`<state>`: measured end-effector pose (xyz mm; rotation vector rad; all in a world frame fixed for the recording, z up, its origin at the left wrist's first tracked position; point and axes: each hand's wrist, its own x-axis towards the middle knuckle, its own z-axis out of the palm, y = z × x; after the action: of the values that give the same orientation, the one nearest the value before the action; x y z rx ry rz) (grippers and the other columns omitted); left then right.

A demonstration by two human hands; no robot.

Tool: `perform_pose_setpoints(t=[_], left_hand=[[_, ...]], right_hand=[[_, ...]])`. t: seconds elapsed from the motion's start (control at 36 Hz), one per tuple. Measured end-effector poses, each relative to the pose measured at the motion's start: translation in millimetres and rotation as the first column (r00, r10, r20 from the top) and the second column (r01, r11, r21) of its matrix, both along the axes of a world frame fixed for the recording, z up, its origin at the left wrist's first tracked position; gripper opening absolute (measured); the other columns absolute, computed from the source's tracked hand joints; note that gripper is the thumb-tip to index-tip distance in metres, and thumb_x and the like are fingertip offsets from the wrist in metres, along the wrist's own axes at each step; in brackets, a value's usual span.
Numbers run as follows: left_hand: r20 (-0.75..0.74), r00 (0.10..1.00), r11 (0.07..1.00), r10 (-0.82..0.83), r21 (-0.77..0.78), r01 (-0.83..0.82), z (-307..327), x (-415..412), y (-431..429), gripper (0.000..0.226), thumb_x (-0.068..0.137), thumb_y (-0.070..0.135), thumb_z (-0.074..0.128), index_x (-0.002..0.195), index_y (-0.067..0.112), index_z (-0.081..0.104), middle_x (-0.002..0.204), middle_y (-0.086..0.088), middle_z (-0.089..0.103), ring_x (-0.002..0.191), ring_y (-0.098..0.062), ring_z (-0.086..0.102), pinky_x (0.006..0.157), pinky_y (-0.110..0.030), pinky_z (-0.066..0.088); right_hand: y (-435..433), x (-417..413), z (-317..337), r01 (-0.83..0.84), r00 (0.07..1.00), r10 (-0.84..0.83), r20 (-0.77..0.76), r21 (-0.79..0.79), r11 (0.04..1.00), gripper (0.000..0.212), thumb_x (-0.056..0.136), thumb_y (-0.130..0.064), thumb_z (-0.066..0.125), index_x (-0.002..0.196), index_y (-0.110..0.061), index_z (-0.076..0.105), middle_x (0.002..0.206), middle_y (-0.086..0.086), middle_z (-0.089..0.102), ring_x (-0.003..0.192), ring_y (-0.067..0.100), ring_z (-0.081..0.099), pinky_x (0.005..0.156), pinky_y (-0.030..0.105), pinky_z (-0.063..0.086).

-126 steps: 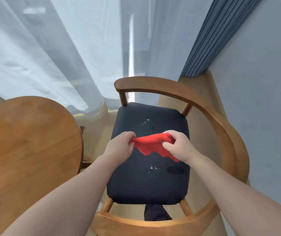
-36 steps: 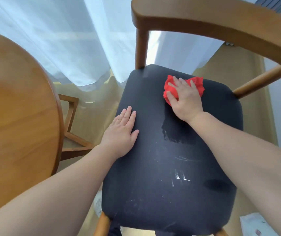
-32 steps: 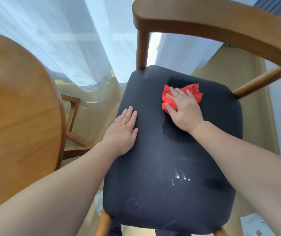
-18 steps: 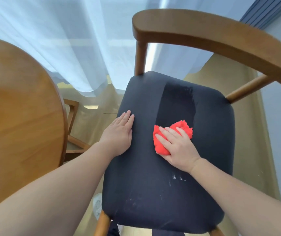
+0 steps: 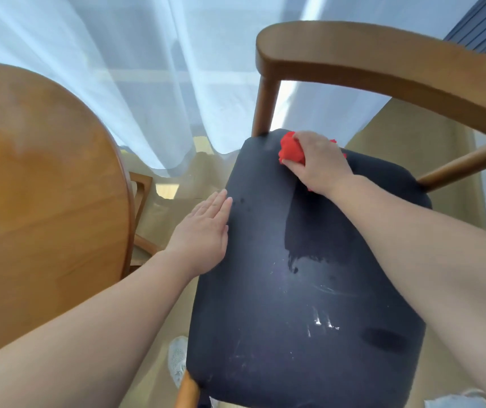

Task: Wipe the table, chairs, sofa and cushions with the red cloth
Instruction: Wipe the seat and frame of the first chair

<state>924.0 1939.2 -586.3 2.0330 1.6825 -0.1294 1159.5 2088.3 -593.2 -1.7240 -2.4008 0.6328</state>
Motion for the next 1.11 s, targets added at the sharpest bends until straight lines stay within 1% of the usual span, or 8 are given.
perform_pose_setpoints(t=[0.14, 0.25, 0.36, 0.44, 0.67, 0.81, 1.0, 1.11], left_hand=[[0.044, 0.998, 0.998, -0.041, -0.045, 0.043, -13.5, 5.1, -27.1, 0.055, 0.1, 0.025, 0.024, 0.152, 0.016, 0.008, 0.159, 0.002, -0.001, 0.146, -0.01, -0.004, 0.114, -0.02, -0.008], [0.101, 0.995, 0.994, 0.005, -0.109, 0.006, -23.9, 13.2, -37.8, 0.057, 0.1, 0.023, 0.026, 0.152, 0.017, 0.004, 0.159, 0.004, -0.008, 0.145, -0.009, -0.005, 0.113, -0.018, -0.006], [0.126, 0.992, 0.992, 0.029, -0.122, -0.013, -34.4, 13.6, -34.8, 0.057, 0.1, 0.022, 0.024, 0.152, 0.02, 0.002, 0.157, 0.008, -0.011, 0.144, -0.006, -0.008, 0.111, -0.015, -0.007], [0.121, 0.993, 0.991, 0.002, -0.134, 0.014, -38.1, 8.8, -33.1, 0.058, 0.099, 0.021, 0.024, 0.152, 0.021, 0.0, 0.153, 0.013, -0.016, 0.143, -0.004, -0.009, 0.109, -0.014, -0.01], [0.09, 0.996, 0.982, -0.008, -0.186, 0.024, -33.9, 11.0, -29.3, 0.059, 0.098, 0.02, 0.024, 0.152, 0.022, 0.0, 0.158, 0.008, -0.013, 0.144, -0.005, -0.009, 0.11, -0.017, -0.007], [0.07, 0.997, 0.977, -0.021, -0.209, 0.036, -26.9, 11.8, -25.7, 0.058, 0.099, 0.021, 0.023, 0.152, 0.021, 0.0, 0.158, 0.007, -0.012, 0.145, -0.007, -0.008, 0.113, -0.02, -0.004], [0.079, 0.996, 0.984, -0.041, -0.168, 0.054, -14.0, 5.9, -24.9, 0.061, 0.096, 0.016, 0.026, 0.152, 0.02, 0.002, 0.159, 0.005, -0.007, 0.145, -0.008, -0.005, 0.113, -0.02, -0.005], [0.064, 0.998, 0.995, -0.027, -0.099, 0.033, -4.1, -5.6, -24.5, 0.064, 0.093, 0.012, 0.028, 0.152, 0.02, 0.005, 0.16, 0.006, -0.002, 0.145, -0.008, -0.003, 0.109, -0.017, -0.007]], right_hand=[[-11.1, 3.6, -20.4, -0.103, 0.988, 0.098, 0.119, 0.037, 0.994, 0.048, 0.088, -0.037, 0.058, 0.132, -0.018, 0.052, 0.145, 0.01, 0.039, 0.131, 0.032, 0.034, 0.111, 0.05, 0.02], [-4.7, 5.7, -19.9, -0.1, 0.994, 0.099, 0.045, 0.03, 0.995, 0.046, 0.083, -0.017, 0.059, 0.13, -0.016, 0.057, 0.138, 0.009, 0.05, 0.126, 0.034, 0.044, 0.107, 0.044, 0.03], [-15.7, -4.1, -20.1, -0.034, 0.999, 0.033, 0.026, 0.066, 0.997, 0.042, 0.082, -0.013, 0.061, 0.124, -0.012, 0.063, 0.131, 0.013, 0.057, 0.12, 0.035, 0.051, 0.103, 0.044, 0.035], [-46.3, -6.1, -20.2, -0.084, 0.996, 0.085, -0.013, 0.07, 0.994, 0.042, 0.075, -0.006, 0.062, 0.116, -0.008, 0.067, 0.122, 0.015, 0.063, 0.11, 0.038, 0.057, 0.096, 0.046, 0.041], [-148.0, -3.4, -11.4, -0.196, 0.98, 0.198, -0.02, 0.074, 0.978, 0.047, 0.06, -0.001, 0.067, 0.106, -0.008, 0.071, 0.114, 0.014, 0.067, 0.098, 0.034, 0.065, 0.087, 0.047, 0.05], [-192.4, 0.1, -6.6, -0.228, 0.974, 0.228, 0.014, 0.035, 0.973, 0.058, 0.053, -0.001, 0.081, 0.109, -0.013, 0.072, 0.118, 0.009, 0.068, 0.104, 0.031, 0.066, 0.091, 0.051, 0.05], [-165.1, 17.1, 9.0, -0.398, 0.917, 0.396, -0.049, -0.063, 0.915, 0.063, 0.048, 0.009, 0.074, 0.109, -0.005, 0.071, 0.117, 0.018, 0.066, 0.098, 0.039, 0.066, 0.083, 0.051, 0.054], [-116.9, 12.5, 23.0, -0.317, 0.944, 0.311, -0.114, -0.032, 0.948, 0.059, 0.057, 0.015, 0.069, 0.114, 0.001, 0.067, 0.12, 0.025, 0.062, 0.099, 0.044, 0.063, 0.087, 0.049, 0.052]])
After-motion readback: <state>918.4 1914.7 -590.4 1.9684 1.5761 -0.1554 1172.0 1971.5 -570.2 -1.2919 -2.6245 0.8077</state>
